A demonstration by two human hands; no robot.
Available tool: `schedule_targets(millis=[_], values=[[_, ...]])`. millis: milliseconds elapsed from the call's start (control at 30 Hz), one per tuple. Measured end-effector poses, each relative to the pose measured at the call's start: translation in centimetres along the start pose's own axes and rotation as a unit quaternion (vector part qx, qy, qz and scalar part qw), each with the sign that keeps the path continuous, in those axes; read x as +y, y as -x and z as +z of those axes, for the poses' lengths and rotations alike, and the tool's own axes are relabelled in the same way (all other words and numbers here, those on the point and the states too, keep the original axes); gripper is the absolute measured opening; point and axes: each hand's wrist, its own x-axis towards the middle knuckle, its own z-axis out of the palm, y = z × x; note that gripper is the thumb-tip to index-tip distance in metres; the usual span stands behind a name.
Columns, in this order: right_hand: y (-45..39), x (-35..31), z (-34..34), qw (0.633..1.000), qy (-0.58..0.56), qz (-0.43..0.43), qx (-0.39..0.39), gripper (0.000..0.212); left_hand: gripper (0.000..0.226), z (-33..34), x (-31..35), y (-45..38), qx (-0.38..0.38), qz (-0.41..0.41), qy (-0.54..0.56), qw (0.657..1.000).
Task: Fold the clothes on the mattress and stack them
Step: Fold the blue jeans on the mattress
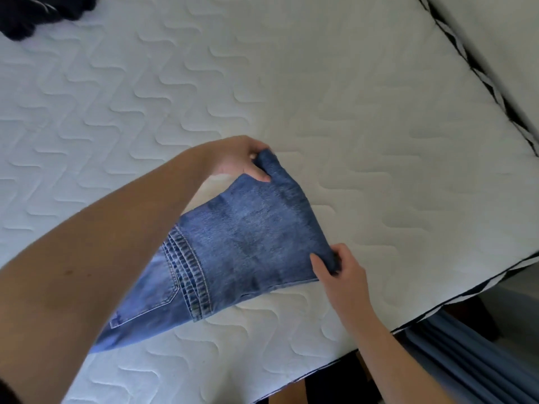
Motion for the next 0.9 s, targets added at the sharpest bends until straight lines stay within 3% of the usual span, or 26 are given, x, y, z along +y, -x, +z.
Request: schedule_targets(millis=[100,233,333,400,567,767,900], values=[[1.5,-2.9,1.0,0.999,0.001,-0.041,-0.034,0.023,0.033,-1.9,-0.8,3.9,0.019,0.003,-0.034,0.999],[3.9,-8.0,3.6,0.979,0.034,-0.142,-0.145,0.019,0.036,-3.7,-2.4,9.9,0.06,0.005,-0.048,0.997],[5.8,-11.4,6.6,0.961,0.052,-0.204,-0.181,0.014,0.036,-5.0,-5.1,14.8,0.106,0.004,-0.017,0.994],[7.1,-13.3,8.8,0.951,0.049,-0.239,-0.19,0.023,0.034,-5.7,-7.3,18.2,0.147,0.01,-0.001,0.989],[10.5,-17.4,14.6,0.929,0.039,-0.279,-0.24,0.017,0.031,-6.5,-13.2,26.4,0.221,-0.007,0.065,0.973],[14.7,-20.4,22.7,0.892,0.061,-0.312,-0.322,0.017,0.036,-4.5,-21.4,33.9,0.347,-0.046,0.197,0.916],[17.3,-20.4,28.2,0.869,0.103,-0.327,-0.357,0.015,0.032,-2.5,-27.8,37.2,0.38,-0.052,0.286,0.878]])
